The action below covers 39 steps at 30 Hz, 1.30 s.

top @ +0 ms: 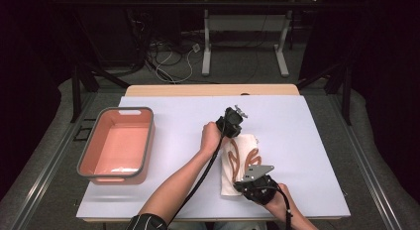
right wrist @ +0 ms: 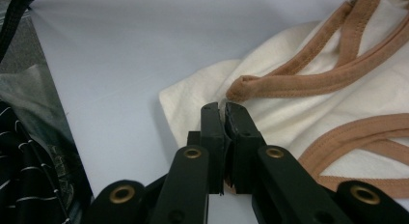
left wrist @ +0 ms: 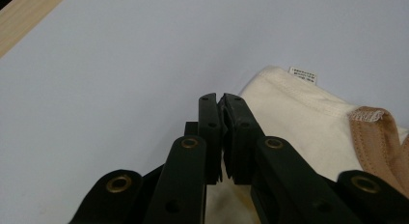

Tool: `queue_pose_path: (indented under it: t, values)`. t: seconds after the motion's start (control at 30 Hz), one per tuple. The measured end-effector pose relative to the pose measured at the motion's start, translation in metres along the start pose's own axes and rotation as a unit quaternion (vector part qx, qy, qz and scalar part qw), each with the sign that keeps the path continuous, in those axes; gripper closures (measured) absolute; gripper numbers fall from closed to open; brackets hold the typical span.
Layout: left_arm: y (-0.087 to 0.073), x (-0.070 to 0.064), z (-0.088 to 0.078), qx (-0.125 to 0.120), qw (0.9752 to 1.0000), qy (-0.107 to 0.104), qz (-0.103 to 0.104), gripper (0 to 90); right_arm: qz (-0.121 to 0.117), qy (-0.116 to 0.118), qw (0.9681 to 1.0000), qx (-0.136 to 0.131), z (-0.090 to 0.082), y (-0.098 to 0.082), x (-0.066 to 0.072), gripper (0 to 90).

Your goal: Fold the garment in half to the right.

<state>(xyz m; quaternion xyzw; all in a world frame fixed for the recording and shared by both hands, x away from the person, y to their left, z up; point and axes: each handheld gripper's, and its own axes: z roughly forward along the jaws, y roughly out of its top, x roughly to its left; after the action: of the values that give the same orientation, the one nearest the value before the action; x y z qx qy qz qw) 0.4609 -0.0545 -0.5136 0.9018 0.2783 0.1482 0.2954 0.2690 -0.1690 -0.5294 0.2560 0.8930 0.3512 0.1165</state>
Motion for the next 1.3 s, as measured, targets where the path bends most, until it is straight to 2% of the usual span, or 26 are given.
queue_pose_path:
  t: [0.1, 0.23, 0.33, 0.37, 0.43, 0.47, 0.5, 0.6, 0.63, 0.7, 0.77, 0.83, 1.0, 1.3]
  values:
    - [0.000, 0.001, 0.002, -0.005, 1.0000, -0.003, -0.008, 86.9, 0.003, -0.009, 0.9999, -0.003, -0.002, -0.001, -0.001, 87.0]
    - [0.001, 0.001, 0.003, -0.024, 0.9994, -0.008, -0.022, 87.0, 0.009, -0.022, 0.9996, -0.012, -0.011, -0.005, -0.004, 86.9]
    - [0.000, 0.000, 0.007, -0.025, 0.9993, -0.012, -0.026, 86.9, 0.015, -0.025, 0.9996, -0.008, -0.014, -0.008, -0.008, 86.5]
    - [0.000, 0.000, 0.009, -0.022, 0.9993, -0.012, -0.026, 84.5, 0.019, -0.027, 0.9995, -0.002, -0.013, -0.010, -0.009, 85.9]
    - [-0.002, 0.000, 0.010, -0.031, 0.9985, -0.019, -0.042, 73.7, 0.021, -0.019, 0.9995, 0.011, -0.011, -0.013, -0.011, 80.8]
    - [-0.002, 0.002, 0.007, -0.032, 0.9981, -0.022, -0.048, 67.2, 0.022, -0.016, 0.9996, 0.010, -0.011, -0.013, -0.011, 76.1]
    - [-0.003, 0.003, 0.005, -0.032, 0.9980, -0.022, -0.051, 55.5, 0.022, -0.012, 0.9997, 0.005, -0.012, -0.013, -0.011, 65.9]
    - [-0.008, 0.006, -0.011, -0.050, 0.9966, -0.023, -0.060, 43.7, 0.029, 0.000, 0.9995, -0.011, -0.017, -0.010, -0.012, 47.9]
    - [-0.009, 0.006, -0.015, -0.054, 0.9962, -0.022, -0.064, 38.5, 0.039, -0.002, 0.9990, -0.022, -0.019, -0.009, -0.012, 41.3]
    - [-0.015, 0.008, -0.026, -0.062, 0.9957, -0.018, -0.066, 34.8, 0.046, 0.007, 0.9985, -0.031, -0.023, -0.009, -0.016, 34.8]
    - [-0.022, 0.009, -0.036, -0.067, 0.9949, -0.017, -0.073, 31.9, 0.052, 0.008, 0.9977, -0.041, -0.026, -0.008, -0.019, 30.1]
    - [-0.030, 0.009, -0.045, -0.073, 0.9933, -0.029, -0.085, 29.2, 0.058, 0.006, 0.9970, -0.051, -0.028, -0.008, -0.022, 26.7]
    - [-0.049, 0.006, -0.060, -0.060, 0.9952, -0.025, -0.073, 24.3, 0.064, 0.007, 0.9964, -0.055, -0.027, -0.009, -0.026, 21.0]
    - [-0.085, 0.005, -0.074, -0.052, 0.9953, -0.019, -0.079, 17.6, 0.062, 0.002, 0.9967, -0.053, -0.024, -0.008, -0.028, 17.8]
